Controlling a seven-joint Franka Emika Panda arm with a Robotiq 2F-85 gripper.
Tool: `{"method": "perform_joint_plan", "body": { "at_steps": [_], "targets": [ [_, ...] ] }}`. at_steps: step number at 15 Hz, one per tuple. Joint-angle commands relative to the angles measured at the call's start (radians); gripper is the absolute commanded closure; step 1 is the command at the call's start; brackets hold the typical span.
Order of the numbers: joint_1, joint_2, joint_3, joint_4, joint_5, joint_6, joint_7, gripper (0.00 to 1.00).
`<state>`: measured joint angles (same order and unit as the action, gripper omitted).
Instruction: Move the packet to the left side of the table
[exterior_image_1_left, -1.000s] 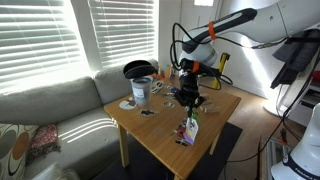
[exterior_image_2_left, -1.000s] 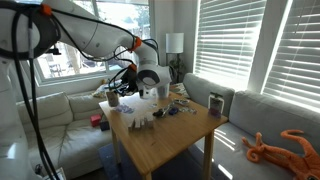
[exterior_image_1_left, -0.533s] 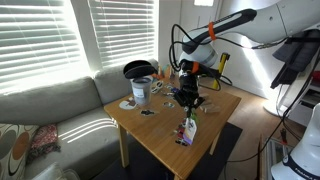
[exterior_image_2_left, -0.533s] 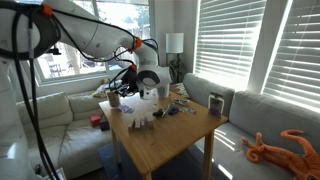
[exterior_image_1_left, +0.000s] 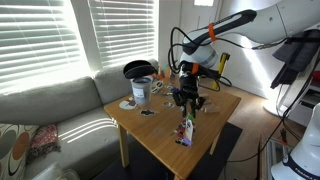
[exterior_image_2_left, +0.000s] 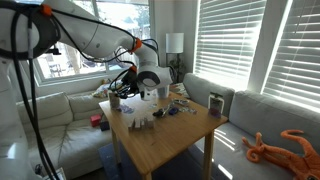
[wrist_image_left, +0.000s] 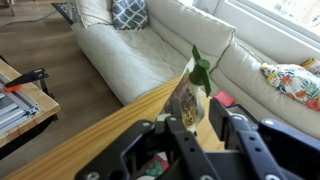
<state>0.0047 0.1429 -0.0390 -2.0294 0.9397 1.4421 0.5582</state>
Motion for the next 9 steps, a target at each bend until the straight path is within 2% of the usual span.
{"method": "perform_joint_plan", "body": {
  "at_steps": [1, 4, 6, 7, 8, 9],
  "targets": [
    [-0.004, -0.093, -0.012, 0.015, -0.076, -0.002, 0.026, 0.32],
    [-0.006, -0.199, -0.010, 0.053, -0.212, -0.048, 0.034, 0.12],
    [-0.008, -0.276, 0.001, 0.080, -0.301, -0.124, 0.025, 0.01],
    [-0.010, -0.306, 0.007, 0.098, -0.341, -0.160, 0.011, 0.00],
    [-0.018, -0.232, 0.004, 0.090, -0.270, -0.117, 0.005, 0.00],
    [-0.020, -0.263, 0.007, 0.095, -0.279, -0.127, 0.008, 0.03]
  ]
}}
